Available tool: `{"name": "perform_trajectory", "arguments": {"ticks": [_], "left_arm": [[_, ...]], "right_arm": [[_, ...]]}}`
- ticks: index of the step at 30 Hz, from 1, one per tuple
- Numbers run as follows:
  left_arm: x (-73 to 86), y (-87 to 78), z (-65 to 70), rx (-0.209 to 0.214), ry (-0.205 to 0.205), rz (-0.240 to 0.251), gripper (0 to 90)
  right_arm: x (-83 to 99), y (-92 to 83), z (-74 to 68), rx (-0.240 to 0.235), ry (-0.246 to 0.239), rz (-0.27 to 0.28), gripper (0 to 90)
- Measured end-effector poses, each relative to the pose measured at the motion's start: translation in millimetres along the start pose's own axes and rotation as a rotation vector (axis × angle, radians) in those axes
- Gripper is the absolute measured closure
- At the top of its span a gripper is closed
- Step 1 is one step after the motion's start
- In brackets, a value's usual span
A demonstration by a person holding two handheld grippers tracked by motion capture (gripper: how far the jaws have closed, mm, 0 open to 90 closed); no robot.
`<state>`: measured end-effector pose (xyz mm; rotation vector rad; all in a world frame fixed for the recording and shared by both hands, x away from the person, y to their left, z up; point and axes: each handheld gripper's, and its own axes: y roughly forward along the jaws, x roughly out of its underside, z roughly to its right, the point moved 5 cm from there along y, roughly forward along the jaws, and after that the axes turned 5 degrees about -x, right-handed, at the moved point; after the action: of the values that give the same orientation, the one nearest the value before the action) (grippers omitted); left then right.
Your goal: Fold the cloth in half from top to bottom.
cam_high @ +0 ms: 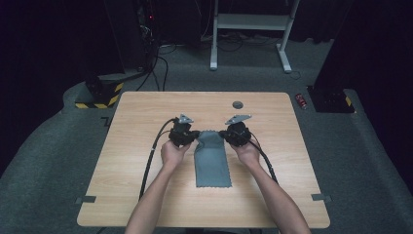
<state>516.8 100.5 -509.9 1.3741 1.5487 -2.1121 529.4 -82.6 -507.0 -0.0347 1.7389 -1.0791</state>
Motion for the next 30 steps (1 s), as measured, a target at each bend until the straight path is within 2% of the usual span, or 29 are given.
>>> {"name": "perform_trajectory", "arguments": {"ticks": [2, 3, 9, 11, 18, 21, 23, 30], "left_arm": [[2.9, -0.3, 2.4, 0.006, 0.001, -0.005, 89.0], [6.0, -1.4, 4.3, 0.013, 0.010, -0.009, 89.0], [19.5, -8.9, 19.5, 0.035, 0.054, -0.013, 89.0], [23.0, -11.5, 24.8, 0.049, 0.053, -0.008, 88.9], [34.1, -17.9, 34.6, 0.060, 0.066, 0.004, 88.9], [39.7, -25.6, 40.9, 0.062, 0.079, 0.022, 88.9], [43.1, -28.8, 44.4, 0.075, 0.070, 0.029, 88.9], [54.9, -33.3, 53.9, 0.088, 0.079, 0.027, 88.9]], "right_arm": [[4.0, -0.6, -1.7, -0.004, 0.001, -0.004, 89.0], [10.5, -2.8, -5.3, -0.018, 0.000, -0.004, 88.9], [20.9, -11.5, -13.8, -0.038, -0.023, 0.002, 88.9], [24.9, -14.6, -16.8, -0.044, -0.026, 0.006, 89.0], [38.9, -20.4, -27.0, -0.058, -0.046, -0.003, 88.9], [46.2, -24.3, -34.5, -0.064, -0.056, -0.004, 89.0], [49.9, -26.4, -38.0, -0.067, -0.062, -0.006, 88.9], [59.4, -32.3, -45.9, -0.081, -0.070, -0.005, 88.9]]}}
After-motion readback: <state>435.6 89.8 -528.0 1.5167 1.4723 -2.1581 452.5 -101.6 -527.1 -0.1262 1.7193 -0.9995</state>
